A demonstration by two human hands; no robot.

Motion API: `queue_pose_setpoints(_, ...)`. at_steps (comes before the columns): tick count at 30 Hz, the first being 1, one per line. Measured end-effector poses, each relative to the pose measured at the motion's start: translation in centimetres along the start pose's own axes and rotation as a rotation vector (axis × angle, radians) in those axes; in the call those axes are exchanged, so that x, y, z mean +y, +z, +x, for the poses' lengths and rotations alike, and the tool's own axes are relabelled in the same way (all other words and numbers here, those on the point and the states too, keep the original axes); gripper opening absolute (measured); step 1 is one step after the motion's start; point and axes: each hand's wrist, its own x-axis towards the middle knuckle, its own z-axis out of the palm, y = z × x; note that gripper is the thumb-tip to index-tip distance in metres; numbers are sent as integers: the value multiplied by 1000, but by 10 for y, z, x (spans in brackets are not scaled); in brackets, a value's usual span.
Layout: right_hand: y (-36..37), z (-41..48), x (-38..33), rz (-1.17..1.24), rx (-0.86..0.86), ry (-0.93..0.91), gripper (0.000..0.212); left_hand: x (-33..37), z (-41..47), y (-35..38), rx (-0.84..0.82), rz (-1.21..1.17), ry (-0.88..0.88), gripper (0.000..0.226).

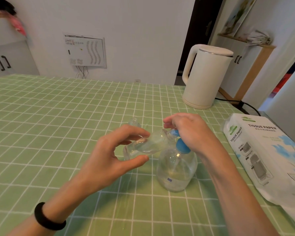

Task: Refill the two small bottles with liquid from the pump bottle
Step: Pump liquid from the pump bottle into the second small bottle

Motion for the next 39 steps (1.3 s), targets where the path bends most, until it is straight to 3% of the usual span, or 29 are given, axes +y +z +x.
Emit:
queue_pose_setpoints(35, 0, -2, -1, 7, -12, 8, 31, 0, 0, -1, -2, 9, 14, 46)
queue_pose_setpoints(39, 0, -1, -3, -14, 7, -26, 52, 0, 0, -2, 4, 10, 22, 45)
